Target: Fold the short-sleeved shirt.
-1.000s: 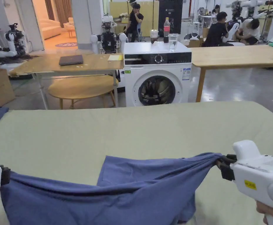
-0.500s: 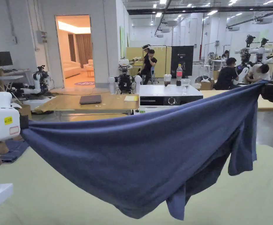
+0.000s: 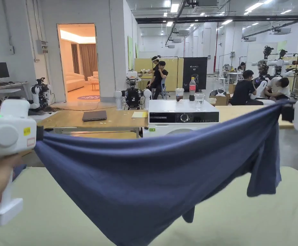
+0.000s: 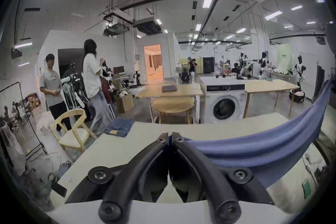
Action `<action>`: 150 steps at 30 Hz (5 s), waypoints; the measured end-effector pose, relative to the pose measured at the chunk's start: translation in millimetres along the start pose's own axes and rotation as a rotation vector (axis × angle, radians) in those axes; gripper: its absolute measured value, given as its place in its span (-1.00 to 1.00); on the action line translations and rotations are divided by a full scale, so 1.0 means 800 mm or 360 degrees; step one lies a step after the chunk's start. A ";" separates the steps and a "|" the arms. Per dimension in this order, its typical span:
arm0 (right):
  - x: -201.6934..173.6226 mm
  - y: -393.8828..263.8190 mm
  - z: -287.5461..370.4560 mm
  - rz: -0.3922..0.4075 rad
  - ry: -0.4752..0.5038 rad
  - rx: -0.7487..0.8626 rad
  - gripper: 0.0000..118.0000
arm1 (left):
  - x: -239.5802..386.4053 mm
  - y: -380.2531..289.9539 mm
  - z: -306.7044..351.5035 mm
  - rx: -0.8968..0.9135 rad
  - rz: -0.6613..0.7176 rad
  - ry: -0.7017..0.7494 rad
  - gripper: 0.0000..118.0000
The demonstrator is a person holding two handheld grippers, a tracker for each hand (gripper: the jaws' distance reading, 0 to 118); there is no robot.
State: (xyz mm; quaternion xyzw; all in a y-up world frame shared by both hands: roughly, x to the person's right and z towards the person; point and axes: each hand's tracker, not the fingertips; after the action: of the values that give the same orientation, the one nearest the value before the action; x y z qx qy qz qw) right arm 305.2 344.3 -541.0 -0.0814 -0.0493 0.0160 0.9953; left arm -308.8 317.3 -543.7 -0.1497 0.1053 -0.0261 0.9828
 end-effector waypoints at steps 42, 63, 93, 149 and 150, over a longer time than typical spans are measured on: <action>-0.113 -0.324 0.313 -0.0016 0.0406 0.0043 0.72 | 0.098 -0.357 0.257 -0.0043 0.0088 -0.0223 0.86; -0.230 -0.403 0.248 0.0051 0.0609 -0.0278 -1.00 | -0.042 -0.496 0.195 -0.0764 0.0256 -0.0109 0.93; -0.137 -0.406 -0.105 0.0144 0.0331 -0.0938 0.16 | 0.001 -0.431 0.120 -0.0673 0.0154 -0.0252 -1.00; -0.060 0.064 0.020 0.0052 0.0178 0.0355 -1.00 | 0.043 0.044 0.050 0.0210 -0.0059 -0.0037 -1.00; -0.059 0.047 0.016 0.0051 0.0169 0.0337 -1.00 | 0.044 0.024 0.042 0.0175 -0.0027 -0.0037 -1.00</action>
State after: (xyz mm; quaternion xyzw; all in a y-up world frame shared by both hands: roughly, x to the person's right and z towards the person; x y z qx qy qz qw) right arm 256.0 381.6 -538.9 0.0226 0.0068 0.0327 0.9992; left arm -266.7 342.5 -525.3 -0.0967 0.0909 -0.0385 0.9904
